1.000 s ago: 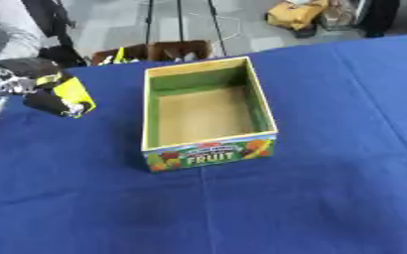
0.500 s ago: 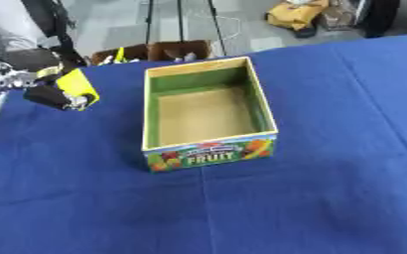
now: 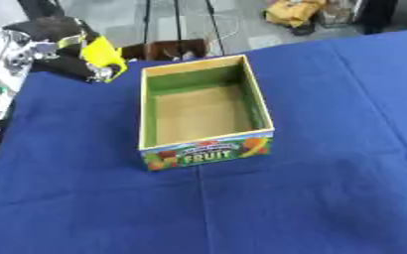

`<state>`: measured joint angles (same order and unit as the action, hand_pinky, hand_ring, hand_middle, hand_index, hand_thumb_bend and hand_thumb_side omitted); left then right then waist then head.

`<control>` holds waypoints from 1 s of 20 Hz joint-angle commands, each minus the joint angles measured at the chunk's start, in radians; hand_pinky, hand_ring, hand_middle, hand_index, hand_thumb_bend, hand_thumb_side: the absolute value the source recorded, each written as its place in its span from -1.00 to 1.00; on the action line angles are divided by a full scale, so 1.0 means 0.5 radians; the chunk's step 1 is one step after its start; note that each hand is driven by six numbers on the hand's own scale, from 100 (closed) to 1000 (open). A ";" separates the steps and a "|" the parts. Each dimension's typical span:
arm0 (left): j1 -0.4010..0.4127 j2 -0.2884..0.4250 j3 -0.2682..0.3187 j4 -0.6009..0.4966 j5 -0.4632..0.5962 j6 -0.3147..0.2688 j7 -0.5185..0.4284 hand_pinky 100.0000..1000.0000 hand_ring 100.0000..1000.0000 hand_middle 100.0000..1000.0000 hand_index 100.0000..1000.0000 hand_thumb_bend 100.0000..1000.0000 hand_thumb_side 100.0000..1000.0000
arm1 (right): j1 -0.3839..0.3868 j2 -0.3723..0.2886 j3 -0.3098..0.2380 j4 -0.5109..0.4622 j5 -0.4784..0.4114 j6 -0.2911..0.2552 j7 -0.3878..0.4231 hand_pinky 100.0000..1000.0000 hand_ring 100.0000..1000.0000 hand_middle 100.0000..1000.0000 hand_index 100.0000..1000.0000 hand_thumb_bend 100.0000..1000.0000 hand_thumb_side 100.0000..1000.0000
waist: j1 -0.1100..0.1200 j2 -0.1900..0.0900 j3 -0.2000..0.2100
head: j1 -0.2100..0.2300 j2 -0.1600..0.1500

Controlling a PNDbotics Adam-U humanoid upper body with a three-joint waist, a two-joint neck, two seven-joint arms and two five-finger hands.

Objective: Pick up objects on the table and place them in the box.

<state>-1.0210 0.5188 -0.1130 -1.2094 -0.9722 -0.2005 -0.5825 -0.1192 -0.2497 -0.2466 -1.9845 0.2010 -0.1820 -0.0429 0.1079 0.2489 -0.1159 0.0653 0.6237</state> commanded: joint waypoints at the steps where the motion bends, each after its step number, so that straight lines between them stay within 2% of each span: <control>1: -0.100 -0.038 -0.003 -0.038 0.052 -0.008 0.023 -0.76 -0.15 0.00 0.22 -1.00 0.65 | -0.036 -0.056 0.013 -0.031 -0.032 -0.007 0.016 0.40 0.58 0.08 0.65 -1.00 0.29 | 0.000 -0.036 -0.025 | 0.066 0.015; 5: -0.158 -0.126 -0.007 0.011 0.077 -0.001 0.044 -0.77 -0.15 -0.02 0.21 -1.00 0.65 | -0.069 -0.062 0.029 -0.031 -0.055 -0.015 0.030 0.40 0.58 0.08 0.65 -1.00 0.29 | 0.019 -0.021 -0.088 | 0.136 0.016; 9: -0.183 -0.228 0.012 0.085 -0.009 0.021 0.042 -0.77 -0.15 -0.02 0.21 -1.00 0.63 | -0.095 -0.058 0.038 -0.031 -0.068 -0.023 0.040 0.40 0.58 0.08 0.65 -1.00 0.29 | 0.023 0.000 -0.128 | 0.171 0.013; 15: -0.195 -0.385 0.069 0.245 -0.230 0.093 0.069 -0.75 -0.15 -0.02 0.21 -1.00 0.62 | -0.132 -0.047 0.055 -0.031 -0.083 -0.030 0.058 0.40 0.58 0.08 0.65 -1.00 0.29 | 0.024 0.031 -0.178 | 0.225 -0.013; 20: -0.198 -0.491 0.092 0.349 -0.556 0.174 0.086 -0.72 -0.15 -0.01 0.20 -1.00 0.60 | -0.156 -0.038 0.064 -0.031 -0.098 -0.035 0.065 0.39 0.58 0.08 0.65 -1.00 0.29 | 0.017 0.049 -0.202 | 0.261 -0.046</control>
<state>-1.0920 0.2699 -0.0812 -1.0327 -1.2126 -0.1255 -0.5433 -0.1863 -0.2571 -0.2150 -1.9845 0.1591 -0.1976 -0.0134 0.1265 0.2905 -0.2167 0.1888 0.6128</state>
